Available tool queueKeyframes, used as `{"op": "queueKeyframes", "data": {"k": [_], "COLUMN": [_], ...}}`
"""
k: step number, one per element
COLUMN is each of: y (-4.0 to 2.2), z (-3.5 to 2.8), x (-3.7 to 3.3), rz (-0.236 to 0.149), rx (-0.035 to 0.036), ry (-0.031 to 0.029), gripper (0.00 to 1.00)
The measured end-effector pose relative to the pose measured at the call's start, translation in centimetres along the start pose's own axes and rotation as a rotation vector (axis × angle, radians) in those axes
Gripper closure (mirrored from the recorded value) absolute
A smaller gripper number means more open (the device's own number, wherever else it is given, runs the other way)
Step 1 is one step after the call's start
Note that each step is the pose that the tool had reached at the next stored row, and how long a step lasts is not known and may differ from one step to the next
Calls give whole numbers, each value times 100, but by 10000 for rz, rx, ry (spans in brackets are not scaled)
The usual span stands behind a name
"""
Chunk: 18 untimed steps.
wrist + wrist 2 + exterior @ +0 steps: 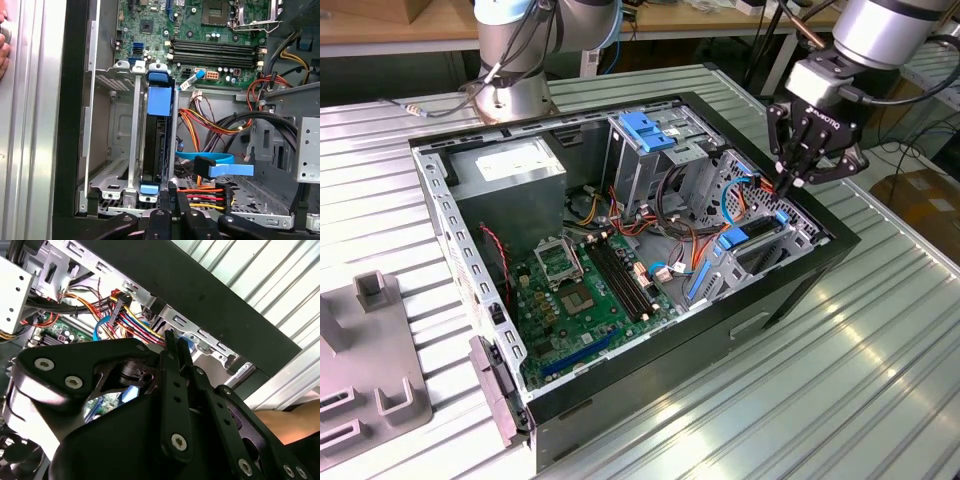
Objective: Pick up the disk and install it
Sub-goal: 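Insert the first disk wire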
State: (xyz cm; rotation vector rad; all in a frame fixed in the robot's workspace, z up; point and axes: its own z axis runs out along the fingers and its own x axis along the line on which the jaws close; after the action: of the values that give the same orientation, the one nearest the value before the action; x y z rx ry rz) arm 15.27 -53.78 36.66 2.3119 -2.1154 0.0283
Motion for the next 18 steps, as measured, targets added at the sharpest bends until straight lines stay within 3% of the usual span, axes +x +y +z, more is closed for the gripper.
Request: {"op": "queueKeyframes", "data": {"k": [4,7,12,18], "y": [71,80,86,157], "z": [0,16,44,64], "x": [-6,-7,-4,16], "rz": [54,183,747,754], "rx": [-1,-3,-14,-13], "ry": [2,2,5,4], "gripper": [84,84,84,84]}}
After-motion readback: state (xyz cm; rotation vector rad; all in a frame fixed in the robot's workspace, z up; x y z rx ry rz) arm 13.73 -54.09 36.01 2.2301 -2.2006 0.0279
